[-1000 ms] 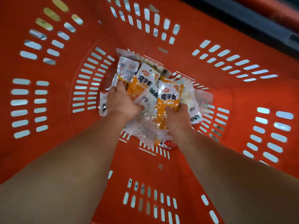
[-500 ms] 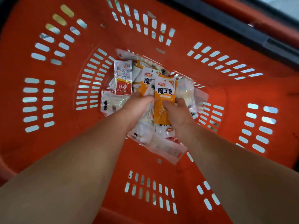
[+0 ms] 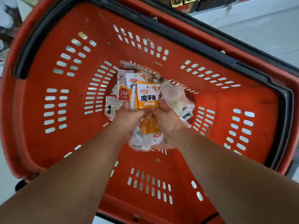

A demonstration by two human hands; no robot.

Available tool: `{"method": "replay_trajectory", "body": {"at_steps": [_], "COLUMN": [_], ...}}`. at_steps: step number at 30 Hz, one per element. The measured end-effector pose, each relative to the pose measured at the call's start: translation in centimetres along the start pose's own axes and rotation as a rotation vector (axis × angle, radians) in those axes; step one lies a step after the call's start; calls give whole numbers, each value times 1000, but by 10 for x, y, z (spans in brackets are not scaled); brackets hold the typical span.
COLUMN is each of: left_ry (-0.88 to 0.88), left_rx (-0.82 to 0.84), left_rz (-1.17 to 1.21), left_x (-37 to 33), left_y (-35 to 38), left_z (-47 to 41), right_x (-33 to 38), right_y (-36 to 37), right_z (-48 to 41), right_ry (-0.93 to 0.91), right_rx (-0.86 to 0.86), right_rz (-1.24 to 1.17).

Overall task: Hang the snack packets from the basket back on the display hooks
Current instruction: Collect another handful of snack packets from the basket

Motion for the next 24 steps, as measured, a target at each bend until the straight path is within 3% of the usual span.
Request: {"method": "replay_trajectory", "body": {"at_steps": [2,4,8,13,20,24], "left_ry": [12,19,27,58,86,84], "left_rx": [-86,-153,-200,-173,-286,-285], "left_rz": [-2,-16,-47,-79,-74,-75], "left_x": [0,1,-3,-8,-9,-14], "left_y": [-12,-22,-29,-20,-37,-45], "left_z": [-2,-5,-20,-41,-40,-15], "right_x": [-3,-11,-24,-46,-36,-9], "right_y": [0,-17,-73,-86,-82,-76], "right_z": [-4,-10,-31,-71,-73,-47], "right_ry": [68,142,79,40,18,-98], "right_rx": [-23,-154,-393,-286,-202,-188], "right_rz": [-1,67,583,729,1015,839]}}
Point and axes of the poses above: each hand's wrist, its own z-axis away from the middle knuckle, its own y-axis out of the palm, x = y × z, the point moved 7 cm from there along -z, towards the middle knuckle, and after that the axes turned 12 degrees about -y, right-handed, at the moved point
